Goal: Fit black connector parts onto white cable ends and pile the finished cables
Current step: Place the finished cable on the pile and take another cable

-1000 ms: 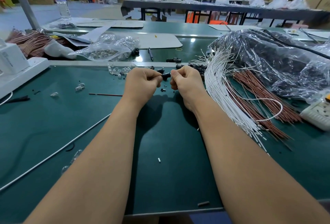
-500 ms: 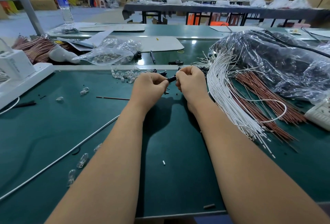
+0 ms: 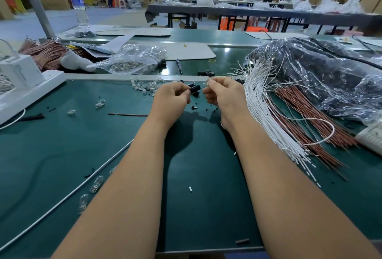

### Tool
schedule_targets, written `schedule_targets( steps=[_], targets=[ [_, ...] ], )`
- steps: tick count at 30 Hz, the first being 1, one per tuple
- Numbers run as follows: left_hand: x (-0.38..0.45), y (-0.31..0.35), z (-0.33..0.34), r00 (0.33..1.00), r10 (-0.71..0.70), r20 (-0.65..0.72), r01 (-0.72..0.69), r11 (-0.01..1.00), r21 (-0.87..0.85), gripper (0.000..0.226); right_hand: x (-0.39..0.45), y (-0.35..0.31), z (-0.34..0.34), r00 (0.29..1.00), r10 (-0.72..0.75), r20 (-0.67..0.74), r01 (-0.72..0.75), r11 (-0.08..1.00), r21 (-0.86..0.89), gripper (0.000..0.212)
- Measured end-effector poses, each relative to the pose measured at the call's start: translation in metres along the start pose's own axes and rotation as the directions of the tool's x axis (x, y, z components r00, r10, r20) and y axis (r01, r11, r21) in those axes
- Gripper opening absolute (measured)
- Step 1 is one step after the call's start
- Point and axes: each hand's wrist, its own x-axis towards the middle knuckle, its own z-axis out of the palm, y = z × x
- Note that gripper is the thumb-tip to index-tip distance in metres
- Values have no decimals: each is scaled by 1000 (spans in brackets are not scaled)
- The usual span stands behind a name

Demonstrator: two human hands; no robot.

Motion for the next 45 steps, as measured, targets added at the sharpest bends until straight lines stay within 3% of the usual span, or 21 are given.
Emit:
schedule_targets(
  steps=[7, 21, 37, 40, 45],
  targets=[
    [-1, 1, -1, 1000, 17, 11, -17, 1000, -12, 14, 0, 1, 0, 1000, 18, 10, -17, 998, -62, 29],
    [-3, 3, 0, 997, 73, 23, -73, 997, -16, 13, 0, 5, -1, 1000, -29, 5, 30, 996, -84, 20],
    [-4, 3, 4, 998, 51, 22, -47, 989, -142, 15, 0, 1, -3, 988, 28, 152, -23, 999, -32, 28],
    [-5, 3, 6, 998, 68, 1, -67, 991, -119, 16, -3, 0, -1, 993, 12, 117, -6, 998, -56, 27],
    [-6, 10, 14, 986, 142, -91, -146, 988, -47, 20, -11, -1, 19, 990, -112, -84, 96, 980, -172, 10]
  ],
)
